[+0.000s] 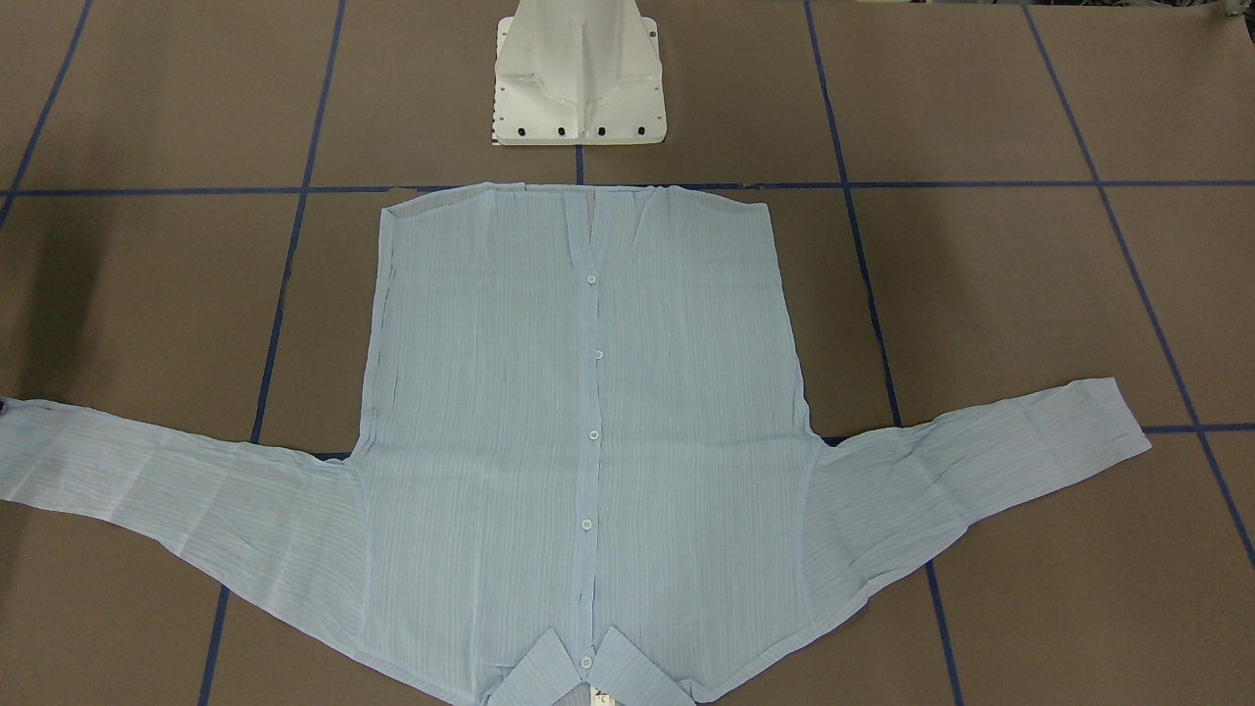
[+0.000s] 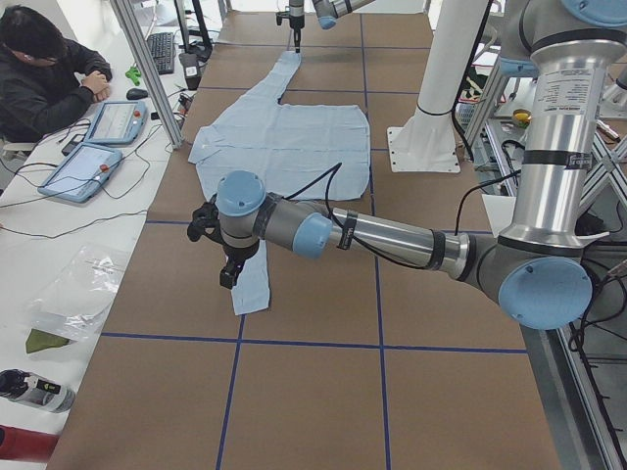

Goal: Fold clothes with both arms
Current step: 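Lift the cuff with the right gripper and carry it across the shirt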

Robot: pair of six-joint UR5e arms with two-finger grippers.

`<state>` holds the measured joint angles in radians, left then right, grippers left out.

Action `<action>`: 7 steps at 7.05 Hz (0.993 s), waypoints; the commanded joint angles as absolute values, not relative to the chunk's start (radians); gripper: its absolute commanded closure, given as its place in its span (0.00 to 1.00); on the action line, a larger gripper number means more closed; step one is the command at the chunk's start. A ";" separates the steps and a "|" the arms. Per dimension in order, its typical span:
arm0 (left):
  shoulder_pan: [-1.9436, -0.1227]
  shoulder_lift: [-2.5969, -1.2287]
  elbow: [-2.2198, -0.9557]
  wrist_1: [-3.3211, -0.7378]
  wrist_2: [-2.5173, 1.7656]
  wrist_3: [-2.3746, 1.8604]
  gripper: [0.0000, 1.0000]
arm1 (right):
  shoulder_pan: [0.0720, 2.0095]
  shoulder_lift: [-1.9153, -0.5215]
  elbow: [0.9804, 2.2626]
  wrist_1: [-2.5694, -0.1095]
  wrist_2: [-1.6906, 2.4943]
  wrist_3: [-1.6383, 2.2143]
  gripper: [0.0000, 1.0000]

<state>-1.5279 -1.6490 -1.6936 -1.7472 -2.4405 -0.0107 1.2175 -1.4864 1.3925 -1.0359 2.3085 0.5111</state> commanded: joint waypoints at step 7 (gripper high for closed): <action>-1.528 -1.635 -1.692 -1.746 -2.439 -0.009 0.00 | 1.114 -1.020 1.616 -1.002 2.484 0.820 1.00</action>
<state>-1.5278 -1.6406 -1.6921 -1.7457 -2.4392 -0.0093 1.1751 -1.1665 1.6446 -0.9987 2.5096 0.6967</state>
